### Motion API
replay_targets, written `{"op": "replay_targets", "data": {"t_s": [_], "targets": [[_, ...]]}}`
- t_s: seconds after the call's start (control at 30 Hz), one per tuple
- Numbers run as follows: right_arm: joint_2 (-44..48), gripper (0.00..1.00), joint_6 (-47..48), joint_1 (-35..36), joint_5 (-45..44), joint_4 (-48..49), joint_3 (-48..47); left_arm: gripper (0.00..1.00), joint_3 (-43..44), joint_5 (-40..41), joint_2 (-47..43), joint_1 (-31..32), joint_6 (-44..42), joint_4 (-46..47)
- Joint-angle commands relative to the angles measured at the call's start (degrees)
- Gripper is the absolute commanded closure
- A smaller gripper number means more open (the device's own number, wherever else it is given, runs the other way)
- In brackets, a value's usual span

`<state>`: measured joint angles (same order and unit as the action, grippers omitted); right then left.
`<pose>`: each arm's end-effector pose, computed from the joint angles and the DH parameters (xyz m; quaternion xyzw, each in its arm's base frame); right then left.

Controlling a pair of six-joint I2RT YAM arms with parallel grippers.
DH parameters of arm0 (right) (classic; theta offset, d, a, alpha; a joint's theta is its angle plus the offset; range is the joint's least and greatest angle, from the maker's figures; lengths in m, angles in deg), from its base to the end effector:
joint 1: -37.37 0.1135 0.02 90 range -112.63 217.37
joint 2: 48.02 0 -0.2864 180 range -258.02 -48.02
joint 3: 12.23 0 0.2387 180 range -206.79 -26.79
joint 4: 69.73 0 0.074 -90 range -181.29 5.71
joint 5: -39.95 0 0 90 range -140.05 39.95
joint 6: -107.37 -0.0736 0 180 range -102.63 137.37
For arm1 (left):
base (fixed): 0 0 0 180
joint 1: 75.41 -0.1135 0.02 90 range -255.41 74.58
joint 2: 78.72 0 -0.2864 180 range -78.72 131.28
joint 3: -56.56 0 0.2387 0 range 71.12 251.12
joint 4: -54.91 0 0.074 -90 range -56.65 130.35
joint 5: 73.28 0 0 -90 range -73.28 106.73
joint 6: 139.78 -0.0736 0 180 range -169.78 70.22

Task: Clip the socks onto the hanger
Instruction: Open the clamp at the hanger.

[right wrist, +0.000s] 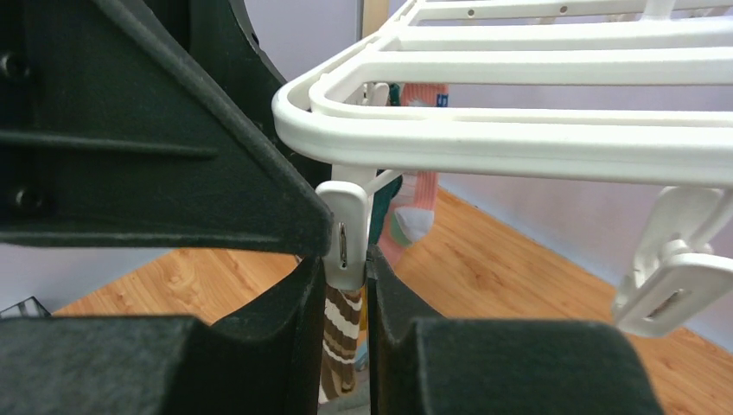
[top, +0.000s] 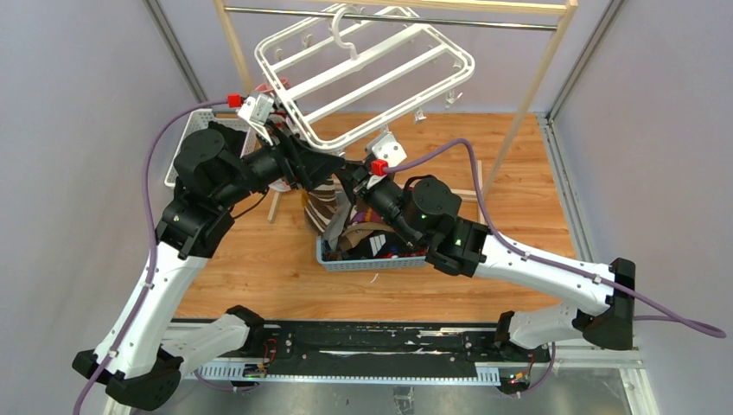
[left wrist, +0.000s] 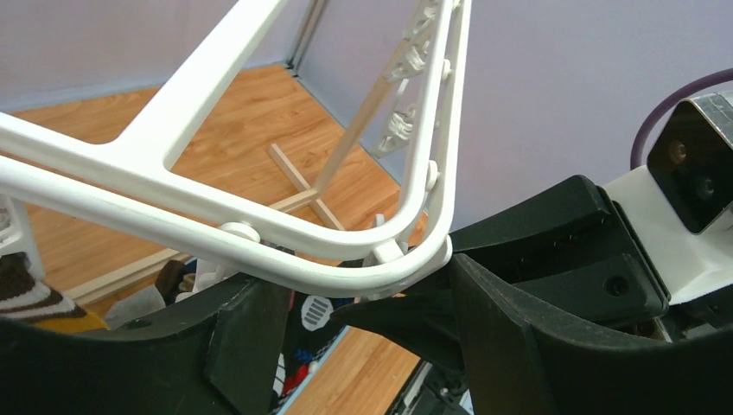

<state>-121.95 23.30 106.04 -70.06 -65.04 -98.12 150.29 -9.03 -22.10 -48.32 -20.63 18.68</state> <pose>0.1367 0.2809 0.4792 -0.2456 0.5523 0.3226 0.7284 0.1573 -0.1164 0.4988 0.1464 0.6868 -0.4653 0.5389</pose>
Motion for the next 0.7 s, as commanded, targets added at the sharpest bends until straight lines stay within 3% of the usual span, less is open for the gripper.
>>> {"op": "replay_targets", "data": {"t_s": [0.0,0.4,0.67], "targets": [[-1.95,1.00,-4.90,2.18,-0.59,-3.16,-2.57,0.30,-2.74,0.36,-2.28,0.07,3.96,10.09],[-3.98,1.00,-7.78,3.05,-1.47,-6.02,-4.73,0.32,-2.08,1.61,-1.80,0.07,3.40,9.92],[-5.68,1.00,-10.43,3.76,-2.01,-6.57,-6.74,0.49,-3.58,3.17,-2.31,0.07,5.02,13.21]]}}
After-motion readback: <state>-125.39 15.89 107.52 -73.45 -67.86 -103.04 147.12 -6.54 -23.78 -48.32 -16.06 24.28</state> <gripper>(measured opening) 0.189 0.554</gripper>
